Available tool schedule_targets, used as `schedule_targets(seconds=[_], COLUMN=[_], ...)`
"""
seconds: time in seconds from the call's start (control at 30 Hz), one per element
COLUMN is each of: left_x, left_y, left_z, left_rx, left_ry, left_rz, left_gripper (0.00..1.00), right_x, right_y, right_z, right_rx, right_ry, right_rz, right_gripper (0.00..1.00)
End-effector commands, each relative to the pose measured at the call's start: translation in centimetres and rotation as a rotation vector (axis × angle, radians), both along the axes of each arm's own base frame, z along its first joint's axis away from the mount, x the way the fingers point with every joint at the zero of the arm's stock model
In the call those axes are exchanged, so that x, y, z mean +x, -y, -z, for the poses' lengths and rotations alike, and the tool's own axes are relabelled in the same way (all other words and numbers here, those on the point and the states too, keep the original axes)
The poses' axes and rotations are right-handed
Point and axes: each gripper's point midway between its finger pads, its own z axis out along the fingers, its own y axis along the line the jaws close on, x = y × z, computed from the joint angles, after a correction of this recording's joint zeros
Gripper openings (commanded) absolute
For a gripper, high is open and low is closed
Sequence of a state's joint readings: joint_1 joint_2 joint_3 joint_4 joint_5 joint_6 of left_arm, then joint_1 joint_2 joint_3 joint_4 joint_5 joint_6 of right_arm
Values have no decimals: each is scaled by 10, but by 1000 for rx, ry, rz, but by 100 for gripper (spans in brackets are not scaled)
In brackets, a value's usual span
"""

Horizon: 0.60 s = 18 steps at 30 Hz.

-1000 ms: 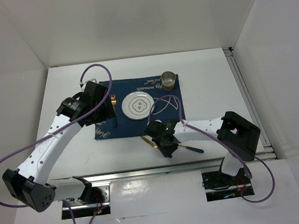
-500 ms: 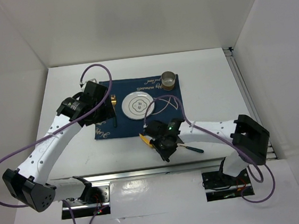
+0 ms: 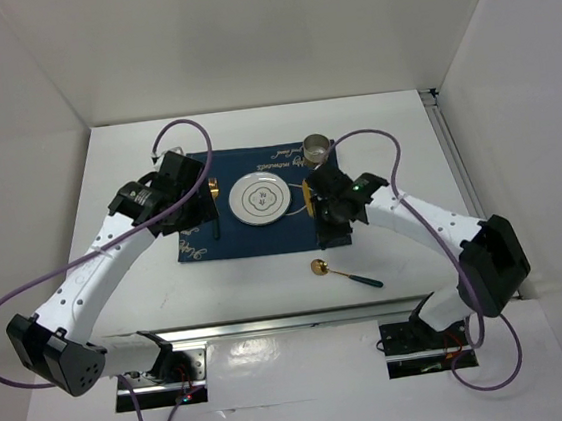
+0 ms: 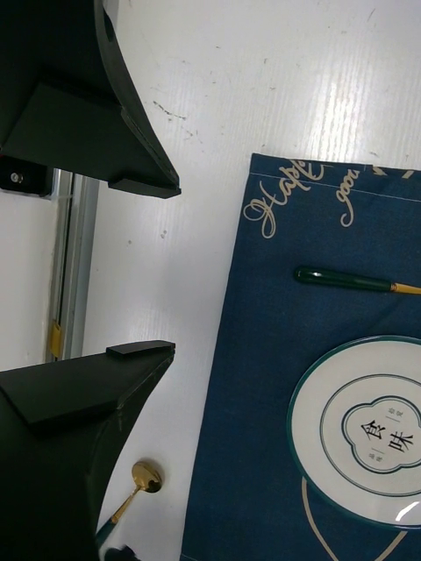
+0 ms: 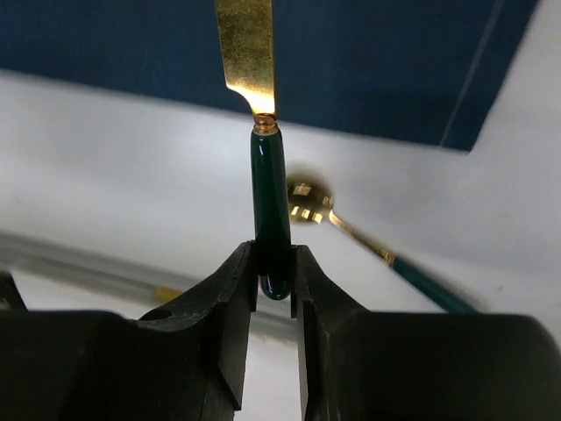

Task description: Set the dinner table for one person

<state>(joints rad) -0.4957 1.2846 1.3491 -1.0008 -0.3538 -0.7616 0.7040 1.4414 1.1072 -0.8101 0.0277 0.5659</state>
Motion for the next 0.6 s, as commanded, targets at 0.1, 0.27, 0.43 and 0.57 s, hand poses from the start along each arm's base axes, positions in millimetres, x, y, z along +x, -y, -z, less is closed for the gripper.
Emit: schedule_targets(seconds=[0.1, 0.27, 0.43, 0.57], left_x=[8, 8, 8, 7], left_y=[2, 2, 2, 0], left_z=[-15, -18, -15, -12], left_rx=[1, 1, 1, 18], left_ry=[49, 49, 48, 34], left_rz=[12, 12, 12, 7], left_gripper=[84, 84, 84, 84], right_x=[94, 124, 137, 140], right_y=[-6, -11, -18, -19], right_z=[-3, 15, 40, 50], right_rx=[161, 175, 185, 168], right_ry=[89, 77, 35, 8], right_rz=[205, 205, 222, 245], right_gripper=[0, 0, 0, 5])
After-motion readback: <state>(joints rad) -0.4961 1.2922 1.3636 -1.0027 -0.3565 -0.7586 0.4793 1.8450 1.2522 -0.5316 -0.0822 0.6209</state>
